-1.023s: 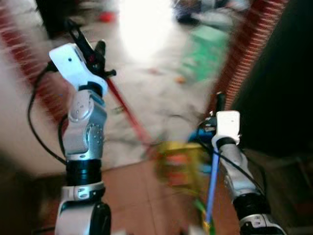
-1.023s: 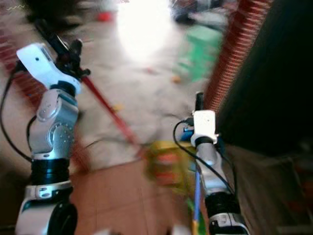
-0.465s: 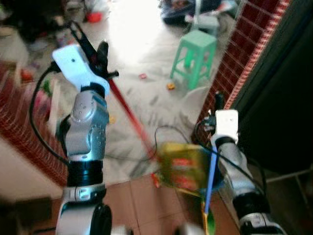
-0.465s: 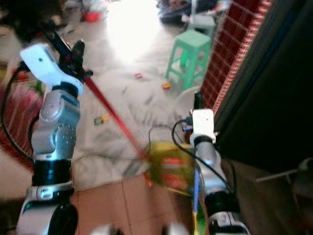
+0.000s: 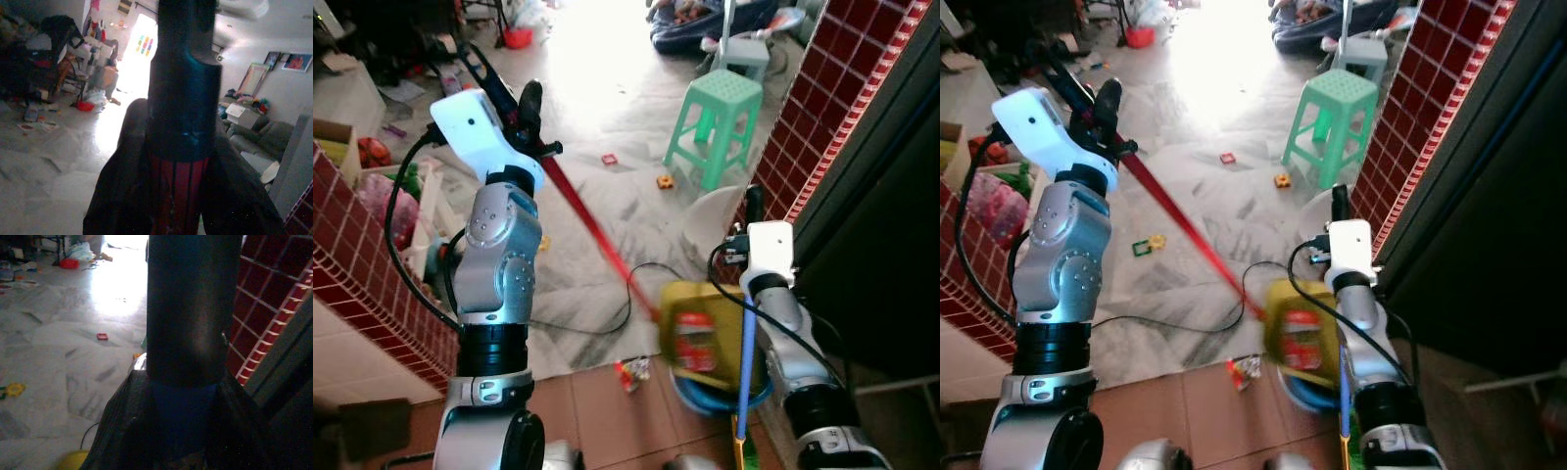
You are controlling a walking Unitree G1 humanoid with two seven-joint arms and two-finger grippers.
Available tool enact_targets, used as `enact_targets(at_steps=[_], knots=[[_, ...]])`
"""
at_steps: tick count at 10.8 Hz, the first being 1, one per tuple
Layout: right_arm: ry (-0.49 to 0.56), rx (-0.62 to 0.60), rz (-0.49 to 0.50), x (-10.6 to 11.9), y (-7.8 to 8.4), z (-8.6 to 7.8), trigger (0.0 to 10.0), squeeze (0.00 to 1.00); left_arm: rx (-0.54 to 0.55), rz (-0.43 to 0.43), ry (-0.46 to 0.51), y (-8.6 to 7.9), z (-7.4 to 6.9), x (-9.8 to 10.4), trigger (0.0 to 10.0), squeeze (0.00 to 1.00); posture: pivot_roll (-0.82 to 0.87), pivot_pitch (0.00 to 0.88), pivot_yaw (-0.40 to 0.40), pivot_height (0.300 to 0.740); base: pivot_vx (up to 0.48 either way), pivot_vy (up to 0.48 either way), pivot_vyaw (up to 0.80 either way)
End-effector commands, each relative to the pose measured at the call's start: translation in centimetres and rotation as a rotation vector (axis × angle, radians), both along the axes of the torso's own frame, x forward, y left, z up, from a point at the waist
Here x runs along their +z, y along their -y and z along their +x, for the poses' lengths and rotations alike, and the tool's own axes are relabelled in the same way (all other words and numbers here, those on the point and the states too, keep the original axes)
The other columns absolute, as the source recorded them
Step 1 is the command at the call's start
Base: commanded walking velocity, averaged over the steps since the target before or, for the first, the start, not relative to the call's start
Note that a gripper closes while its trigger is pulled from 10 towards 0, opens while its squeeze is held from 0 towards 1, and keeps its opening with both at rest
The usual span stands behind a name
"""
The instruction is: Sweep floor
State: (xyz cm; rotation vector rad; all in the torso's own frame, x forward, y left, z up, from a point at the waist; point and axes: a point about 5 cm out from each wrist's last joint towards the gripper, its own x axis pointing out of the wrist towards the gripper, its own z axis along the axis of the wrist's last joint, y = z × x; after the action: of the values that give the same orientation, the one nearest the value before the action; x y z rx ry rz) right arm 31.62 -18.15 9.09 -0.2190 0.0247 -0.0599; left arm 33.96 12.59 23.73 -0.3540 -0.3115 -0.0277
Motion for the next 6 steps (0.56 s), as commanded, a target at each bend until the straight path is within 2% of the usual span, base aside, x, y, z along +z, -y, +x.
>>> enact_targets(at_steps=[1, 3, 6], knots=[[0.039, 0.001, -0.002, 0.8, 0.1, 0.3, 10.0, 0.0, 0.006, -0.008, 0.078, -0.1, -0.3, 1.4, 10.0, 0.0, -0.02, 0.0, 0.004, 0.74, 0.0, 0.0, 0.0], [0.04, 0.003, -0.003, 0.9, 0.0, 0.3, 10.0, 0.0, 0.039, 0.023, 0.081, 0.0, -0.4, 1.4, 10.0, 0.0, -0.02, 0.0, 0.004, 0.74, 0.0, 0.0, 0.0], [0.047, 0.015, 0.002, 1.0, -0.3, 0.3, 10.0, 0.0, 0.069, 0.087, 0.103, 1.2, -0.2, 1.3, 10.0, 0.0, -0.02, 0.0, 0.001, 0.74, 0.0, 0.0, 0.0]])
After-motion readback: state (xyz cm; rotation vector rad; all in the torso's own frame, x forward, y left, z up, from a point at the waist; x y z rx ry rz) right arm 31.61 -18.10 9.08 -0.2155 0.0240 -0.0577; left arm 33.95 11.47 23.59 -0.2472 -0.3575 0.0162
